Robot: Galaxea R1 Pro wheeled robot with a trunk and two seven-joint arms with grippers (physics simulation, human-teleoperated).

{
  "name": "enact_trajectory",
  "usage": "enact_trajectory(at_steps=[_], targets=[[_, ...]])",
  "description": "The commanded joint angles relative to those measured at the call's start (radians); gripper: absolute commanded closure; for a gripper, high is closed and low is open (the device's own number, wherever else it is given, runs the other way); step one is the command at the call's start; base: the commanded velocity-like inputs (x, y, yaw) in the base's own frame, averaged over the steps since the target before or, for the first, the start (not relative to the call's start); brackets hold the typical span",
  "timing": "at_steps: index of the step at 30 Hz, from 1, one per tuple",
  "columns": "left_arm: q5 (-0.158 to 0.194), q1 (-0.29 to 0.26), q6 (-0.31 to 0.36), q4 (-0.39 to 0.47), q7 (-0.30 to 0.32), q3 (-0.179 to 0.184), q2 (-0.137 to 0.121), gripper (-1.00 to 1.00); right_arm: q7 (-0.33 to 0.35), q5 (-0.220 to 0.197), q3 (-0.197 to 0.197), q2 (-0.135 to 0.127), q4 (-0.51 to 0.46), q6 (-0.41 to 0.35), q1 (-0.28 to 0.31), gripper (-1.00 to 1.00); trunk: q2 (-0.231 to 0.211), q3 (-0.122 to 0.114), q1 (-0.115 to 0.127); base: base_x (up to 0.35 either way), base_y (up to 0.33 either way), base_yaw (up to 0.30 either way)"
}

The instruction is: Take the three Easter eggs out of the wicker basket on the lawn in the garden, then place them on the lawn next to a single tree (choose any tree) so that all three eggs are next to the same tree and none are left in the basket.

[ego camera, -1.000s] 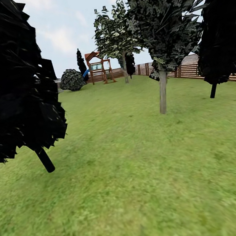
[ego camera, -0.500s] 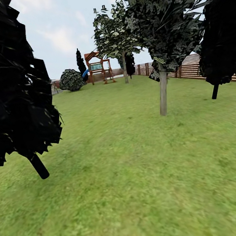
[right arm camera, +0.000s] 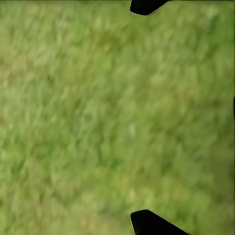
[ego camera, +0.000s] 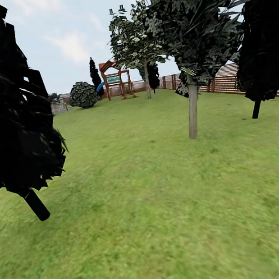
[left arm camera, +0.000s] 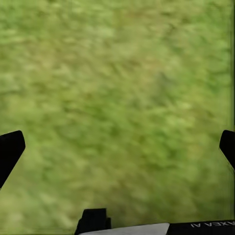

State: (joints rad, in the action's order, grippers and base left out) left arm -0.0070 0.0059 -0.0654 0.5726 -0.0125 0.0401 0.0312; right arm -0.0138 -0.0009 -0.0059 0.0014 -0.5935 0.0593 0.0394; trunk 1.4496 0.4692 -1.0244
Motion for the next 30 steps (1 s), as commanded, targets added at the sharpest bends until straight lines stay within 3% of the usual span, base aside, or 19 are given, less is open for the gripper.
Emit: enact_trajectory(at_steps=[1, 30], targets=[[-0.001, 0.000, -0.002, 0.001, -0.001, 0.001, 0.001, -1.00, -0.001, 0.000, 0.000, 0.000, 0.001, 0.003, 0.000, -1.00, 0.000, 0.001, -0.001, 0.331, -0.087, 0.000], [-0.002, 0.000, -0.002, -0.002, -0.001, 0.002, 0.006, -1.00, 0.000, 0.006, 0.007, 0.002, 0.000, 0.002, 0.000, -1.00, 0.000, 0.001, -0.001, 0.335, -0.017, 0.025]])
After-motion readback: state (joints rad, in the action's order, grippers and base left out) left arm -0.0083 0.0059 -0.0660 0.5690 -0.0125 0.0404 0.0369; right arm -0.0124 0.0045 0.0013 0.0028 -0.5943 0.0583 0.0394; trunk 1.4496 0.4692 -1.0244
